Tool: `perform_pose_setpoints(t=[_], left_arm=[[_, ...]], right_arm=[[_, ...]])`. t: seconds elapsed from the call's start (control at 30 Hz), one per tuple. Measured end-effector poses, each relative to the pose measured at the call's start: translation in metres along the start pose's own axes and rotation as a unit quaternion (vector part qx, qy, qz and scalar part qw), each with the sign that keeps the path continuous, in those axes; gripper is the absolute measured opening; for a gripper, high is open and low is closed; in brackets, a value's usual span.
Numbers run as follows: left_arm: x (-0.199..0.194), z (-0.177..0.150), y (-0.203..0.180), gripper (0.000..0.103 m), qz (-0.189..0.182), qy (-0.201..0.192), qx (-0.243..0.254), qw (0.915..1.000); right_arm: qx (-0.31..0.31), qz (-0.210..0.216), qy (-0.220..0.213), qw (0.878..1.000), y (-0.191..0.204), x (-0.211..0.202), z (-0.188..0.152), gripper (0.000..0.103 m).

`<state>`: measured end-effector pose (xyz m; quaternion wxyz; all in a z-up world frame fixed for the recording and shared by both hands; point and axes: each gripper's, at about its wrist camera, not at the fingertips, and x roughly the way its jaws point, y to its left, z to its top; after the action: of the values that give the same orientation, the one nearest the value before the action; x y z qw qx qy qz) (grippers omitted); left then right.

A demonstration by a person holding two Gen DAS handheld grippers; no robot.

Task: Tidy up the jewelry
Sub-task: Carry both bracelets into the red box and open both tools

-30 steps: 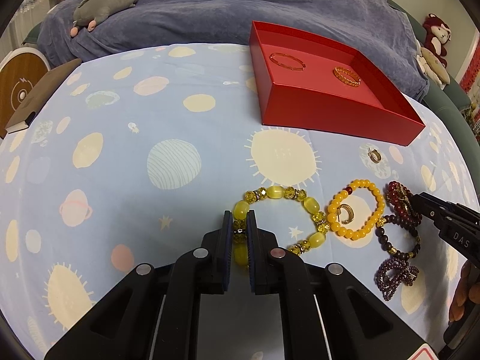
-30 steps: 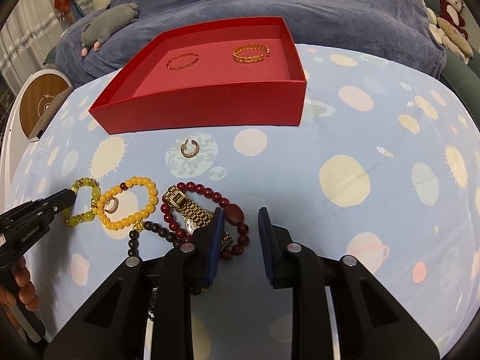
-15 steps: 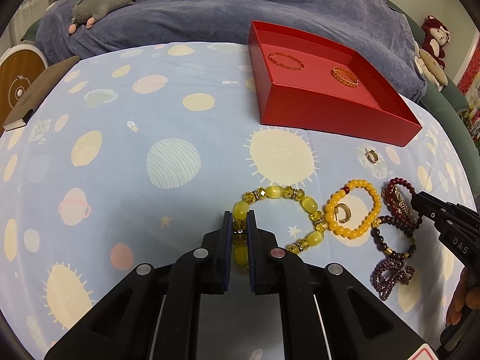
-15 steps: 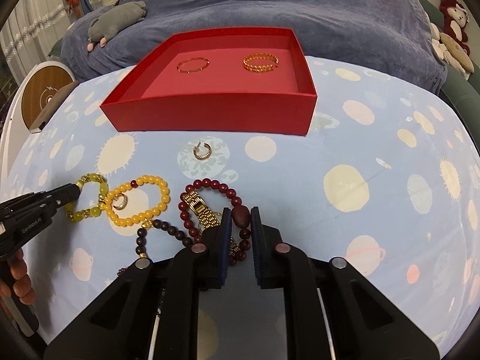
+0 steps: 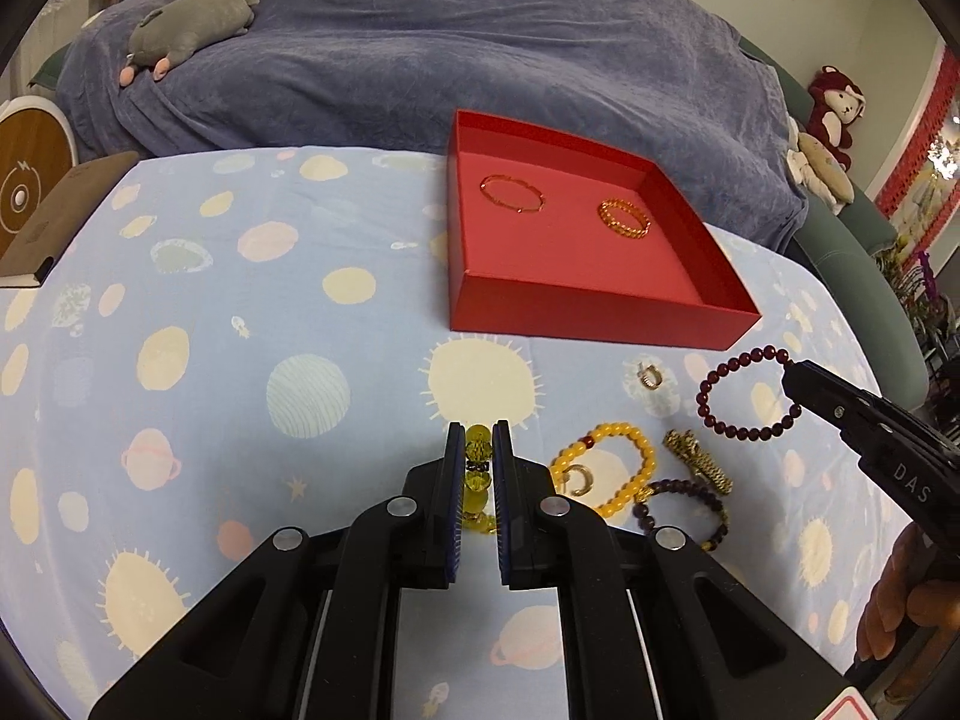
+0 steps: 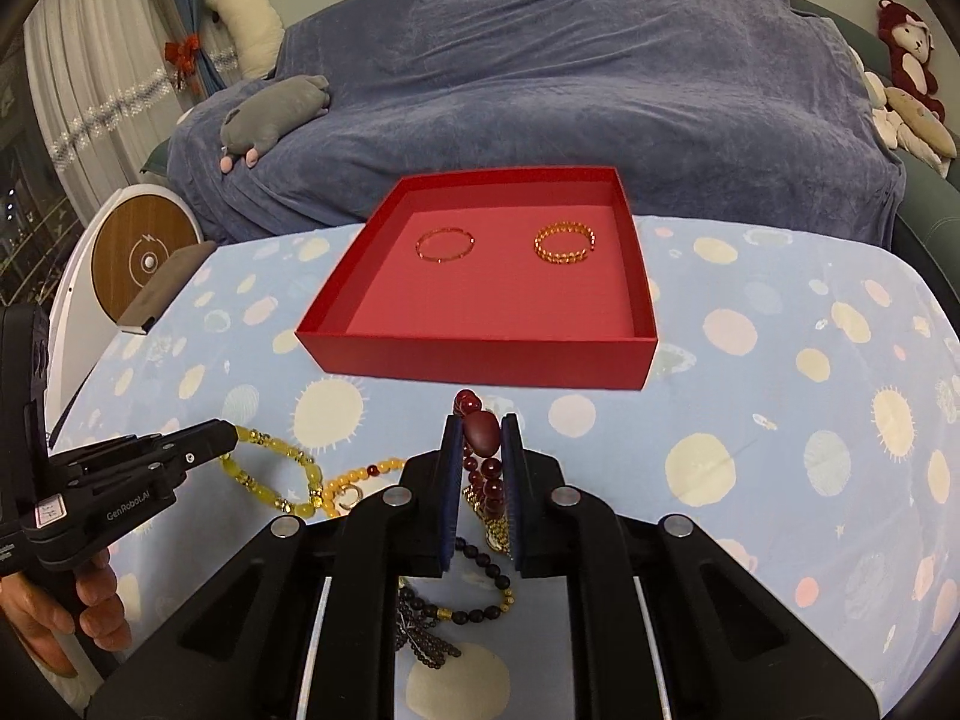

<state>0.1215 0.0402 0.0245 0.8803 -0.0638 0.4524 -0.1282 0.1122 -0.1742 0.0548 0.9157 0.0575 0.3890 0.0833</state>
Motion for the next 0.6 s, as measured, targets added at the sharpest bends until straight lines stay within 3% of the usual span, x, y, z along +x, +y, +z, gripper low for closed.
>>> perform_pose_setpoints(t=[0.23, 0.37, 0.6], left_arm=[[-0.016, 0.027, -0.022, 0.007, -0.020, -0.026, -0.002, 0.9994], [-0.022, 0.049, -0.039, 0.007, -0.018, -0.045, 0.025, 0.9985], [0.002, 0.086, -0.050, 0.007, -0.021, -0.043, 0.028, 0.9985]], right_arm=[[0.021, -0.003, -0.032, 0.999, -0.012, -0.008, 0.030, 0.013], [0.030, -0.011, -0.038, 0.999, -0.022, -0.001, 0.040, 0.013], [0.057, -0.012, -0.029, 0.998, -0.044, 0.026, 0.059, 0.013]])
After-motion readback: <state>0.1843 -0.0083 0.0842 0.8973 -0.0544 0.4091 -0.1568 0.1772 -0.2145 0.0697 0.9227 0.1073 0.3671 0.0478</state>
